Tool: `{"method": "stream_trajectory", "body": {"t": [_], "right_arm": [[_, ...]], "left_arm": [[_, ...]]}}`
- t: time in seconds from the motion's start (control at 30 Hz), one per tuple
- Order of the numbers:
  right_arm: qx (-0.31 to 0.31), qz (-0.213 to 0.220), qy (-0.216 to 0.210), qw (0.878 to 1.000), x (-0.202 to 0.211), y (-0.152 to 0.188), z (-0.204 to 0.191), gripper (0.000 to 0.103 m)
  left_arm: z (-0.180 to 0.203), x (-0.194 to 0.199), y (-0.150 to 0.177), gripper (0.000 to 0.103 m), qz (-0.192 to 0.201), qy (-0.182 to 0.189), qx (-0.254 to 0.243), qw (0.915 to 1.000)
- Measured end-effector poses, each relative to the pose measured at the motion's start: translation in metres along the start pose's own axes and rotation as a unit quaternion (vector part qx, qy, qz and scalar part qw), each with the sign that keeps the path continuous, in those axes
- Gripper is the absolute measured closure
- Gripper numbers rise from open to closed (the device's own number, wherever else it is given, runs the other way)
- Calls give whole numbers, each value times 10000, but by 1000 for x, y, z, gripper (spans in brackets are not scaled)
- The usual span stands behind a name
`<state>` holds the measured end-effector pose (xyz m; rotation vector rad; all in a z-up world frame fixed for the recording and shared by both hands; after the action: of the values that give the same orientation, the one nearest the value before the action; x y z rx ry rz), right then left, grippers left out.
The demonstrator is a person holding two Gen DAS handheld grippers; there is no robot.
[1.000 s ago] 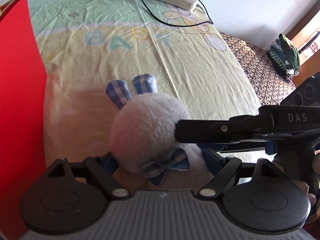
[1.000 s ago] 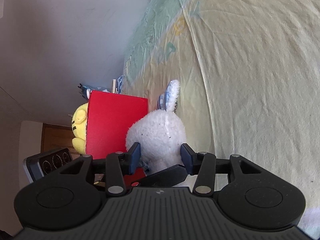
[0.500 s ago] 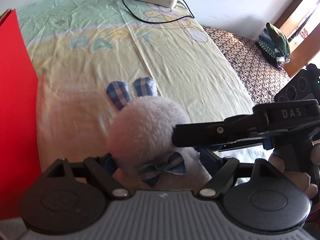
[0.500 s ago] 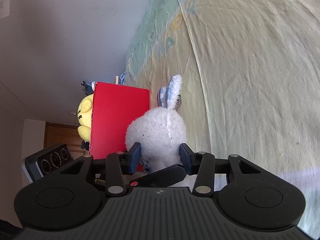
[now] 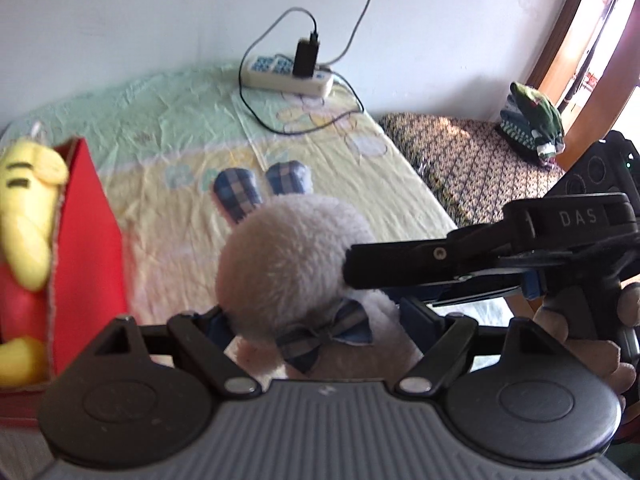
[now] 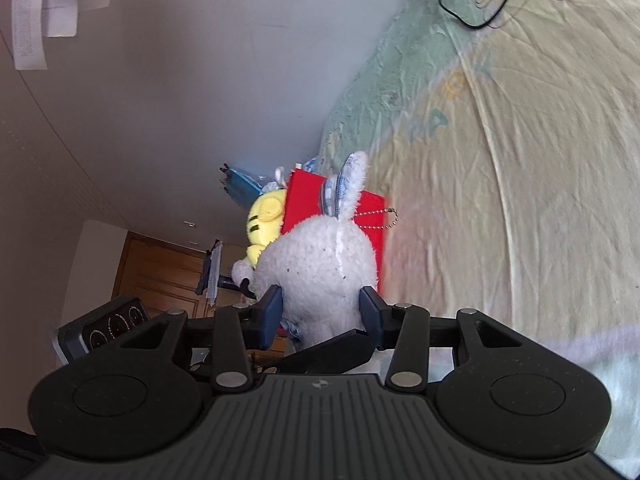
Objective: Organize objects
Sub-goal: 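Carry the pink bear with the right gripper over the red box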
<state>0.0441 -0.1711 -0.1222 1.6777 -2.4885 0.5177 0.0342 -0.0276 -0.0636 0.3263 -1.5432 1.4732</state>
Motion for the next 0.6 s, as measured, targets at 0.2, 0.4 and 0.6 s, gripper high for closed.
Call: {"method": "stream_trajectory", "body": {"t": [0.2, 0.4, 0.6], "right_arm": [[375, 39, -296, 9988, -11, 2, -36, 57], [761, 138, -405, 9962, -30, 2, -74, 57], [1162, 273, -277, 9925, -62, 11, -106, 57]], "left_arm": [[-8, 41, -5, 21, 455, -313, -67, 9985], [-32, 74, -11, 21, 880, -390, -30, 9954], [-74, 97, -5, 21, 1145, -251, -67, 9931]]}}
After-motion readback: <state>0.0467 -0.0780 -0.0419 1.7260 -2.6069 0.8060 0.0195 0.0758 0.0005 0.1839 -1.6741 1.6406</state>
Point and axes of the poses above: each gripper's, at about its wrist camera, not at the fingertips, and x roughly against the way its jaws point, z to its right, y to its underside, the point moved 5 cm from there along -x, roughly the way its jaws point, and after that the axes turned 2 degrees about -x, right-handed, at the moved point
